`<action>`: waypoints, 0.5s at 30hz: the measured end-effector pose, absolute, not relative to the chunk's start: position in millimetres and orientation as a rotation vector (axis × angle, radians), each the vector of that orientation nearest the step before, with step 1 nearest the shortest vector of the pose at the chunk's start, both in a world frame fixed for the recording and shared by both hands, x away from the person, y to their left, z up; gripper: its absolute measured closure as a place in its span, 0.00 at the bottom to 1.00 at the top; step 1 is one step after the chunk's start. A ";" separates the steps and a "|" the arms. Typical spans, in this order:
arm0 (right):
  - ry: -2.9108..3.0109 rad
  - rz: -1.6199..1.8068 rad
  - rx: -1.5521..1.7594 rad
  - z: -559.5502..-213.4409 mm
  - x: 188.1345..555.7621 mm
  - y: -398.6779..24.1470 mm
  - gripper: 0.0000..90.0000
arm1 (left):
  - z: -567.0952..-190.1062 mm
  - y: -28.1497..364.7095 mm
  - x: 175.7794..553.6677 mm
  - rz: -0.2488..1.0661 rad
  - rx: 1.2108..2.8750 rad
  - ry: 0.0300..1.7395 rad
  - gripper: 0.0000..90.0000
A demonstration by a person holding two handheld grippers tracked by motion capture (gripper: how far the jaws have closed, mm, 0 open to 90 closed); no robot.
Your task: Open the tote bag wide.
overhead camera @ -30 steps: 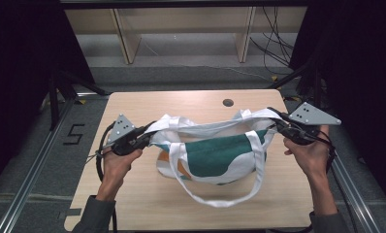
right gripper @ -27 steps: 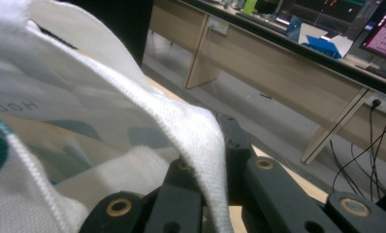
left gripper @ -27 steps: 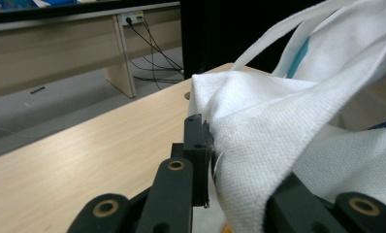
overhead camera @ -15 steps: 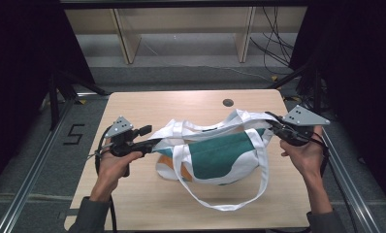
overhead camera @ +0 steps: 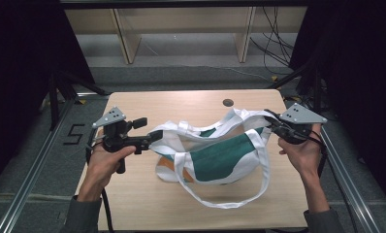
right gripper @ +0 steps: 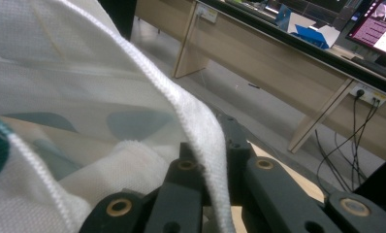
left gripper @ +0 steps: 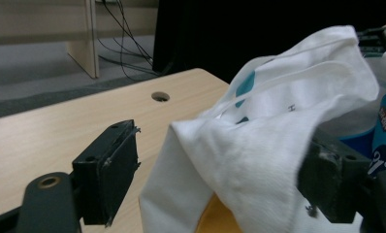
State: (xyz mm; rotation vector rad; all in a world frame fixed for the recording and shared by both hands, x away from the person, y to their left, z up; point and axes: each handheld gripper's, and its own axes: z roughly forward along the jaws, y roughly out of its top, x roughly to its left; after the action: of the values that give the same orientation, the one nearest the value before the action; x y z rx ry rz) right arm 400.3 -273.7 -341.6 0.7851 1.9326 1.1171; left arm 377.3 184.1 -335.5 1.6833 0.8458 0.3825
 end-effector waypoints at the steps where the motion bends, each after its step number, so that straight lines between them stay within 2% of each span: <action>1: 1.921 1.118 0.783 -341.1 401.3 -274.1 0.98 | -335.0 186.9 376.1 0.360 1.674 0.833 0.24; 7: 1.922 1.121 0.790 -342.2 403.5 -274.1 0.98 | -323.0 197.4 361.9 0.322 1.610 0.816 0.19; 10: 1.939 1.115 0.801 -342.2 403.0 -271.4 0.98 | -311.5 203.9 345.4 0.372 1.584 0.795 0.17; 11: 1.918 1.104 0.798 -342.0 404.2 -271.5 0.98 | -311.2 204.7 331.3 0.398 1.577 0.781 0.22; 15: 1.918 1.103 0.792 -341.9 404.4 -272.9 0.98 | -326.3 203.8 309.3 0.400 1.625 0.755 0.28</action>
State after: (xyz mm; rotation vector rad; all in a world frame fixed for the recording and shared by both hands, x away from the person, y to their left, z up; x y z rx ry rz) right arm 404.4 -272.9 -341.9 0.7916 1.9176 1.1033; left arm 309.3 203.8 -326.3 1.6246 0.7549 0.4002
